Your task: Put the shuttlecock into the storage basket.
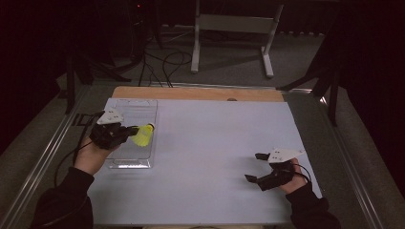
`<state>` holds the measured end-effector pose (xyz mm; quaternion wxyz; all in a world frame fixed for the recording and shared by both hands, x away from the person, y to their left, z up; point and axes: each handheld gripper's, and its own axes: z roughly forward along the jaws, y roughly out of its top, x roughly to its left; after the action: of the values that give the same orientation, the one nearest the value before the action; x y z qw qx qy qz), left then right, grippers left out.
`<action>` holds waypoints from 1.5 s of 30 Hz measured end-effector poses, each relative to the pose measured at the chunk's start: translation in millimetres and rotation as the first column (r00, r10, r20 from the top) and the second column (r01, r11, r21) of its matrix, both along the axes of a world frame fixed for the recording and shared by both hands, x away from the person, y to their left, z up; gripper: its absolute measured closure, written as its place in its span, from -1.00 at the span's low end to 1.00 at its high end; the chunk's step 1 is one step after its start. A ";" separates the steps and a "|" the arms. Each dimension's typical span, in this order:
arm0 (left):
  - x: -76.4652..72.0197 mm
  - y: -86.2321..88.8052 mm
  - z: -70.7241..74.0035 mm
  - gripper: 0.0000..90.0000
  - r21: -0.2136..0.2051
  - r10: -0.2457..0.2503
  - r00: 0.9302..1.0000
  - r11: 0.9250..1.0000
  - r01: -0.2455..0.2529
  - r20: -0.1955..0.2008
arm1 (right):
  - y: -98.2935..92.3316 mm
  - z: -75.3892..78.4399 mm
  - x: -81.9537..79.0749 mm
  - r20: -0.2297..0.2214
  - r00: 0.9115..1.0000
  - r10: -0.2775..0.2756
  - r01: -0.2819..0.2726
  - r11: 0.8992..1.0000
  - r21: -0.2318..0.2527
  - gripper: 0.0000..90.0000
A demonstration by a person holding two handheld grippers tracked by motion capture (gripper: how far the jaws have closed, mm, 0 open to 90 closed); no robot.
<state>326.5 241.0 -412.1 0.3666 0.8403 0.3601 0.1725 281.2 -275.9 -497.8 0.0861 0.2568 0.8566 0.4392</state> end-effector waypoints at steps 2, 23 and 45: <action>1.5 1.7 -4.9 1.00 0.001 0.014 1.000 1.000 -0.014 -0.005 | -0.5 -1.1 0.1 -0.002 1.000 -0.002 0.002 1.000 -0.002 -0.80; 13.8 1.2 -45.8 1.00 0.059 0.141 0.990 0.988 -0.140 -0.012 | 1.5 -5.4 0.9 -0.027 0.999 0.018 -0.017 1.000 0.004 -0.80; 23.8 -11.8 -60.5 0.36 0.127 0.153 0.980 0.982 -0.137 -0.130 | 0.2 -7.0 2.0 -0.050 0.999 0.019 -0.018 1.000 0.017 -0.80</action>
<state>350.3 229.3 -472.7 0.2769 0.8419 0.4345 0.1606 283.2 -275.6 -504.8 0.0585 0.2605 0.8571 0.4405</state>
